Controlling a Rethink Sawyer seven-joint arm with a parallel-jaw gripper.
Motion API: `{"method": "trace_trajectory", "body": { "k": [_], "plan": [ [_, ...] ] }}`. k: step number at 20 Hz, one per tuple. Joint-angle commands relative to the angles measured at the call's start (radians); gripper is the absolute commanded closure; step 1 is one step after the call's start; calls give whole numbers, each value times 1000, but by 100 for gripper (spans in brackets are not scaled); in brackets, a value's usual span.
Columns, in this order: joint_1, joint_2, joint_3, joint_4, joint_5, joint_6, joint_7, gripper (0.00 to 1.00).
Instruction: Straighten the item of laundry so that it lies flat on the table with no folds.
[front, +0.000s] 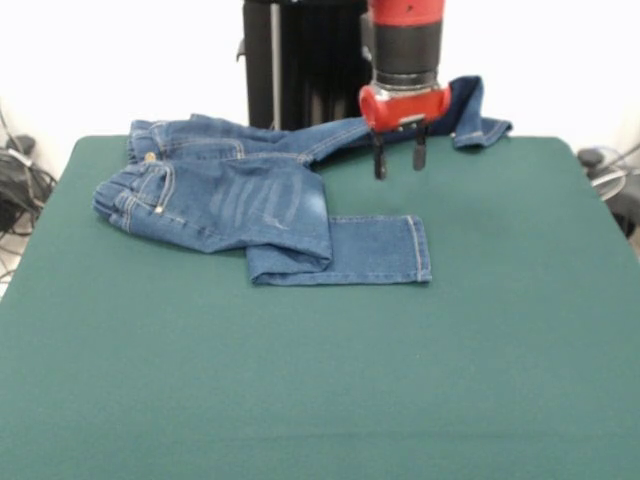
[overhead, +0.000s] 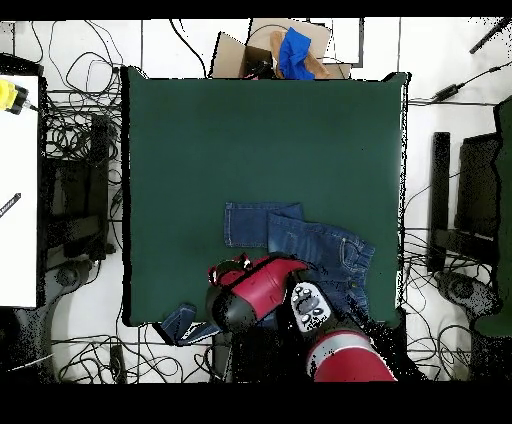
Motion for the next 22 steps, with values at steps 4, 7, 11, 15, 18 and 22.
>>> {"method": "trace_trajectory", "body": {
  "k": [4, 7, 11, 15, 18, 22],
  "plan": [
    [-160, 103, 228, -97, -64, 43, -61, 0],
    [-185, 87, 251, -84, -62, 62, -70, 0],
    [-200, 100, 259, -105, -93, 57, -84, 0],
    [-240, 149, 300, -144, -123, 76, -121, 0],
    [-248, 150, 318, -147, -122, 86, -112, 0],
    [-239, 107, 325, -134, -99, 108, -92, 0]
  ]
}}
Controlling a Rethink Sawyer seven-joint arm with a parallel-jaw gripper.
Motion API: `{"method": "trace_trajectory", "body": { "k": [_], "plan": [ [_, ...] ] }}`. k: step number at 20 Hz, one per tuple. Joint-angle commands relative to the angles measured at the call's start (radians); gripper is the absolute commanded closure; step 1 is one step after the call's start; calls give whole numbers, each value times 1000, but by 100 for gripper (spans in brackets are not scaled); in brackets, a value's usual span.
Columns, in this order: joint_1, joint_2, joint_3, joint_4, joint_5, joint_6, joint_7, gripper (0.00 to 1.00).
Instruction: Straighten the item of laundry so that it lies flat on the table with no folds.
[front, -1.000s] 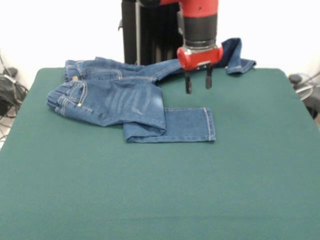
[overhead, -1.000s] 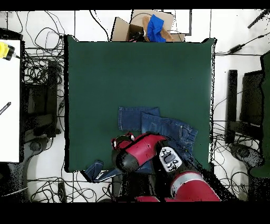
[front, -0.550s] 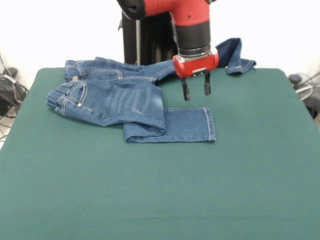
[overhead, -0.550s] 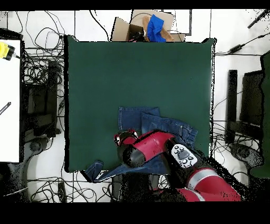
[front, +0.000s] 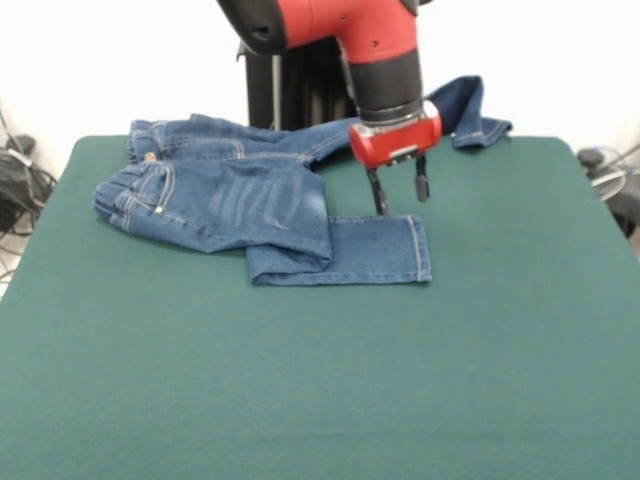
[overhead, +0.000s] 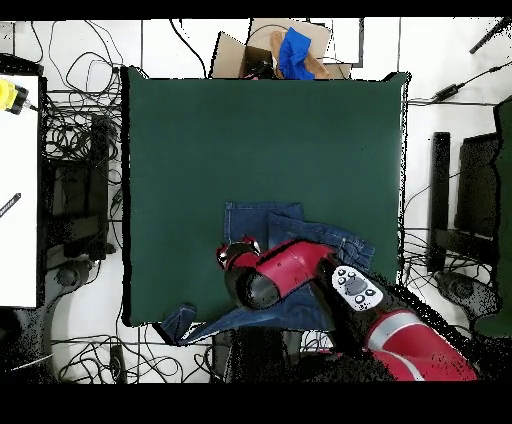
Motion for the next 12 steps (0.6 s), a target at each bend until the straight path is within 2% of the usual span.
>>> {"method": "trace_trajectory", "body": {
  "k": [1, 5, 8, 12],
  "plan": [
    [-3, 12, 113, -89, -39, 109, -91, 0],
    [12, -31, 112, -106, -49, 124, -109, 0],
    [30, -69, 111, -155, -52, 204, -176, 0],
    [128, -120, 13, -212, -118, 210, -138, 0]
  ]
}}
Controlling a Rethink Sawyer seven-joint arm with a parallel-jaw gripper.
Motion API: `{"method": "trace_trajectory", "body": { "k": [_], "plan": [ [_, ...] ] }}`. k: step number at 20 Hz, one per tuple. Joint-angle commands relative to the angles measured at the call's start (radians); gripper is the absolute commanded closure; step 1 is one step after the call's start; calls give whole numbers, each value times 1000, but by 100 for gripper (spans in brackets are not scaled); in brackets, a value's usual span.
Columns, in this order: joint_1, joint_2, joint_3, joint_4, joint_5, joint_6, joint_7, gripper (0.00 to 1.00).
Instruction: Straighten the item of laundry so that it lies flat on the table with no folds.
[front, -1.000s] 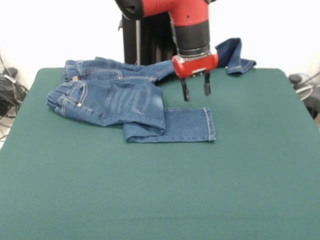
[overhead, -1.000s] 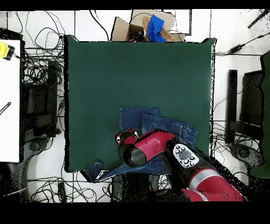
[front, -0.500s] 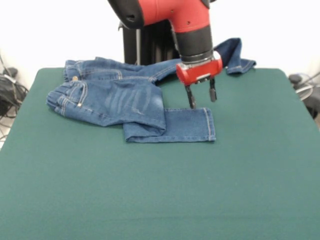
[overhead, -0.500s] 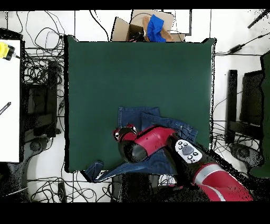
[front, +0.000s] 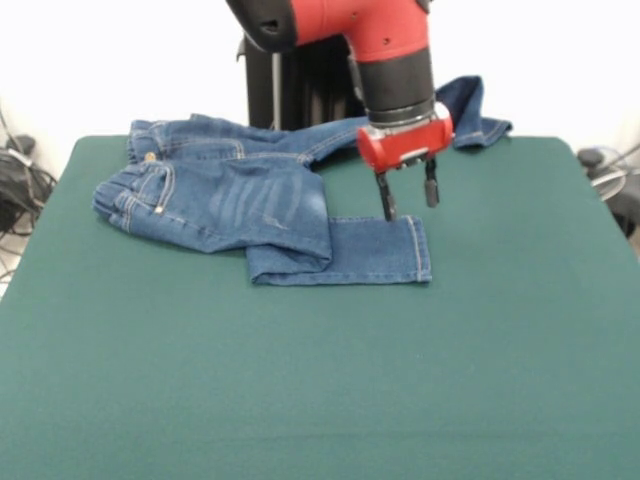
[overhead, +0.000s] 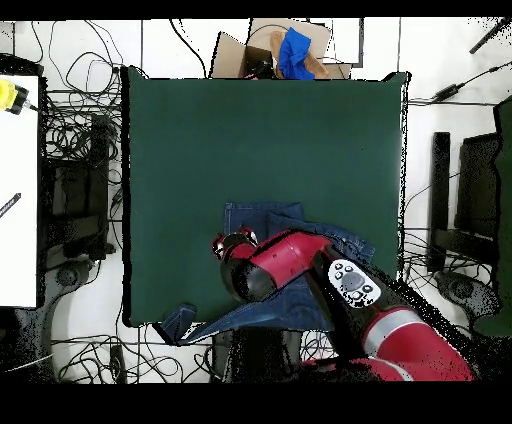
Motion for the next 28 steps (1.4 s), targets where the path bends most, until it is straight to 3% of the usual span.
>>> {"method": "trace_trajectory", "body": {
  "k": [1, 5, 8, 13, 20, 22, 25, 28],
  "plan": [
    [112, -77, -21, -186, -125, 158, -133, 0],
    [135, -68, -57, -185, -180, 100, -68, 0],
    [224, -43, -169, -226, -261, 17, 27, 0],
    [350, 35, -331, -312, -323, -54, 132, 0],
    [410, 100, -413, -350, -280, -70, 139, 0],
    [404, 120, -408, -357, -260, -29, 123, 0],
    [291, 147, -311, -340, -161, 161, -1, 0],
    [223, 168, -274, -332, -87, 293, -97, 0]
  ]
}}
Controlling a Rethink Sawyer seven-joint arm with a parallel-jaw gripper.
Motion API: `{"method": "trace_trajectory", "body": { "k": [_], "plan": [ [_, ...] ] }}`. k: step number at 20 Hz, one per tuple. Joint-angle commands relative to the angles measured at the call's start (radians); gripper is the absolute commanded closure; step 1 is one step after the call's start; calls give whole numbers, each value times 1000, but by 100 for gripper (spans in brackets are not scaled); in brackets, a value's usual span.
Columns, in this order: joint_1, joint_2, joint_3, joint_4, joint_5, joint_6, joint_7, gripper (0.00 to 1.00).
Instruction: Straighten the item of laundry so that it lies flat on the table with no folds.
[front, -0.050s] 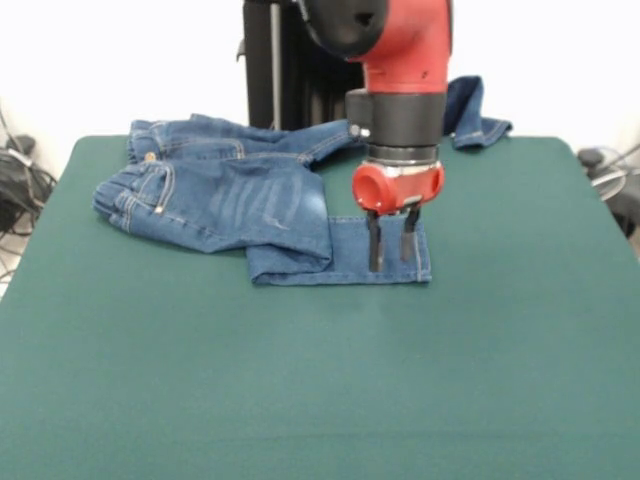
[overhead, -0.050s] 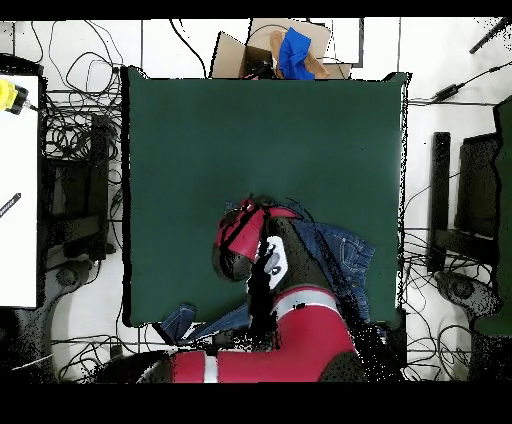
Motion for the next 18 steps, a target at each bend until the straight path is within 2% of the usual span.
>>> {"method": "trace_trajectory", "body": {
  "k": [1, 3, 9, 13, 18],
  "plan": [
    [-150, 115, 52, -45, 155, 358, -127, 0],
    [-184, 140, 73, -53, 204, 473, -206, 0],
    [-206, 159, 54, -17, 225, 567, -231, 0],
    [-225, 183, 57, -17, 229, 593, -252, 0],
    [-255, 197, 57, 18, 214, 564, -267, 0]
  ]
}}
